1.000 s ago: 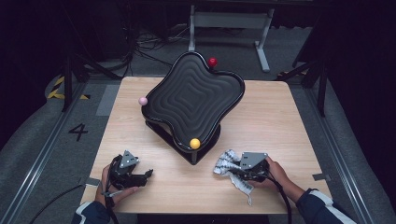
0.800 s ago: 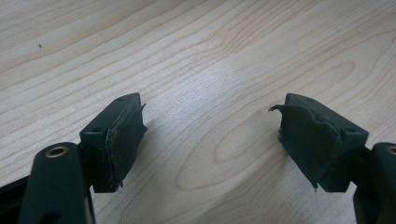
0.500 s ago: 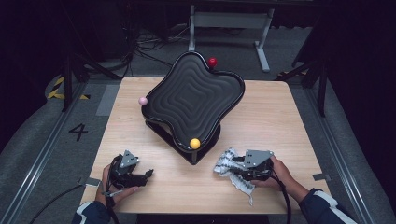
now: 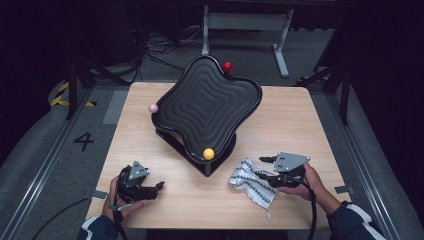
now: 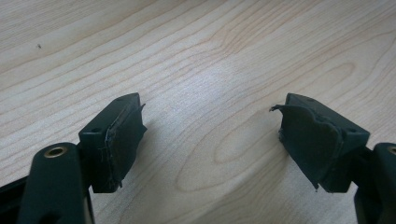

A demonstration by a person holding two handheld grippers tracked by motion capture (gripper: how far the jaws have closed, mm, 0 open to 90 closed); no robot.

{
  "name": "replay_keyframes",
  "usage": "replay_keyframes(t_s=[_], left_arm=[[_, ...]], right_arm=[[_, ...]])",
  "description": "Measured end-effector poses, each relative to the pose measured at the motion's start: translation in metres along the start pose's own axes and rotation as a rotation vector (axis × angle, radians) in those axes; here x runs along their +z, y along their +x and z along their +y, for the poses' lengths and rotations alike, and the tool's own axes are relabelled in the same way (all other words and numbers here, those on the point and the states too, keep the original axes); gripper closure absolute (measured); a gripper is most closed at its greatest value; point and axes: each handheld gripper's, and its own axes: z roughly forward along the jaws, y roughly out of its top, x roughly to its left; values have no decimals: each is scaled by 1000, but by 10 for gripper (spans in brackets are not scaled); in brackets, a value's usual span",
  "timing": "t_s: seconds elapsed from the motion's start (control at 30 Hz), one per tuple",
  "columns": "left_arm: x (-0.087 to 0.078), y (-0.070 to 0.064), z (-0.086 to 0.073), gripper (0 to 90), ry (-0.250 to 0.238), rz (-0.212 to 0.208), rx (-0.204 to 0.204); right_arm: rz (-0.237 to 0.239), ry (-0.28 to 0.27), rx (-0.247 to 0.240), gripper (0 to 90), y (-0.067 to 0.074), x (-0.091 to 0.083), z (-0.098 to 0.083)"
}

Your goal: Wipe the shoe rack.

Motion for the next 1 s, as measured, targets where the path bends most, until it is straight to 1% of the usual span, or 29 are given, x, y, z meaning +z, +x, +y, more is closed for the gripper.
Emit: replay_keyframes(t_s=[0.07,0.1,0.13,0.23,0.27,0.3,0.33,0.43,0.47,0.5,0.57,0.6,0.7,0.77,0.83,0.87,0.93,0.97,1.0], left_arm=[[0,0,0,219,-1,0,-2],[0,0,0,218,-1,0,-1],[0,0,0,219,-1,0,-1],[0,0,0,218,0,1,-1],[0,0,0,218,0,1,-1],[0,0,0,218,-1,0,-1],[0,0,0,218,-1,0,-1],[0,0,0,218,-1,0,-1],[0,0,0,218,-1,0,-1],[0,0,0,219,-1,0,-1],[0,0,0,218,-1,0,-1],[0,0,0,218,-1,0,-1],[0,0,0,219,0,0,-1],[0,0,0,218,-1,0,-1],[0,0,0,218,-1,0,-2],[0,0,0,218,0,5,2],[0,0,0,219,0,5,1],[0,0,0,218,0,5,1],[0,0,0,218,1,5,2]], right_arm=[[-23,-3,16,464,-7,-4,-3],[-28,-8,33,460,-10,-6,-4],[-36,-9,40,457,-13,-7,-5],[-82,-13,67,451,-22,-12,-10],[-82,-13,67,451,-22,-12,-10],[-97,-11,76,450,-25,-13,-12],[-120,-10,107,445,-31,-15,-17],[-145,-9,131,435,-38,-17,-22],[-157,-6,133,435,-40,-17,-24],[-157,-6,133,435,-40,-17,-24],[-179,2,144,431,-45,-17,-29],[-193,10,162,428,-49,-16,-34],[-209,25,168,425,-53,-16,-38],[-234,50,192,411,-59,-15,-46],[-234,54,200,406,-61,-15,-48],[-248,74,217,399,-65,-14,-55],[-258,81,214,398,-67,-13,-58],[-265,98,226,394,-71,-11,-66],[-265,98,226,394,-71,-11,-66]])
